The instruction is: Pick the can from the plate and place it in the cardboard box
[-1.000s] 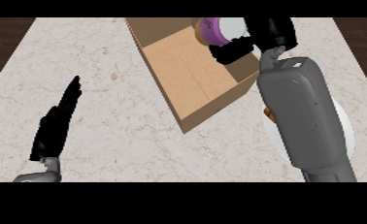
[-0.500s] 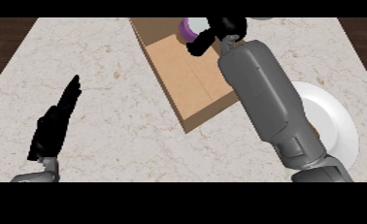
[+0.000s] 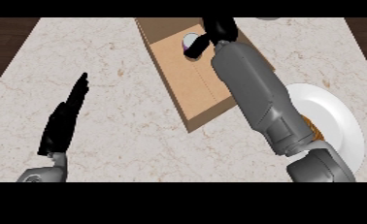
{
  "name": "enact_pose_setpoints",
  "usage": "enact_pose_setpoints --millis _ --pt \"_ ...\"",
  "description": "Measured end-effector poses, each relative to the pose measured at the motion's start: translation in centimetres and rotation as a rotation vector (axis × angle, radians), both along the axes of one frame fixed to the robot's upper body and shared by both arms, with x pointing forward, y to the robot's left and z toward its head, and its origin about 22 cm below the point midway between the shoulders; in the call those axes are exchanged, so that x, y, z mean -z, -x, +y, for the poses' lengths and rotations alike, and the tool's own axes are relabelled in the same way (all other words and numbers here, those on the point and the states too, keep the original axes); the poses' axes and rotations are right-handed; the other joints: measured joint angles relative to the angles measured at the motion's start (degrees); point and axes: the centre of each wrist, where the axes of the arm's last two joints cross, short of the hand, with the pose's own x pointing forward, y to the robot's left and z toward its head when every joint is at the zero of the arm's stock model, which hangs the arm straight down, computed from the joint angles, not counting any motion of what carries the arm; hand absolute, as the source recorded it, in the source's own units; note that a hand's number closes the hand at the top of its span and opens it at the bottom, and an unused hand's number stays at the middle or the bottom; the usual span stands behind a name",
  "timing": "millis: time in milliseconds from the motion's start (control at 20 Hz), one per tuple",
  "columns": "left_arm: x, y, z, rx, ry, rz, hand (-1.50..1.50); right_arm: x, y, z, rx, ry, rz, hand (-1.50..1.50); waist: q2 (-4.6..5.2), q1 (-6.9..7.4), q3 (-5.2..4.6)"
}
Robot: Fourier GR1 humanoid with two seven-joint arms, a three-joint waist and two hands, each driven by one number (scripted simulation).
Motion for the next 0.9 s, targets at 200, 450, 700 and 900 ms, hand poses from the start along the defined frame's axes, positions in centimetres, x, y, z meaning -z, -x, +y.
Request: enact_pose_setpoints --millis 200,450,700,900 --pt "-0.1 0.2 0.1 0.003 -0.003 -0.005 0.00 0.4 -0.3 -0.3 0.018 -0.103 -0.036 -1.50 0.00 0.13 0.02" --pt "-0.1 0.3 0.4 0.003 0.002 0.000 0.00 -0.1 -0.7 -1.3 0.115 -0.307 -0.145 -1.50 0.02 0.00 0.05" --pt "0.1 0.5 0.6 -0.010 -0.004 -0.002 0.00 -1.0 -1.2 -3.3 0.171 -0.531 -0.225 -1.50 -0.11 -0.85 0.07" --pt "0.1 0.5 1.1 -0.027 -0.003 0.003 0.00 -1.1 -1.7 -7.4 0.236 -0.643 -0.278 -1.50 -0.48 -1.91 0.06"
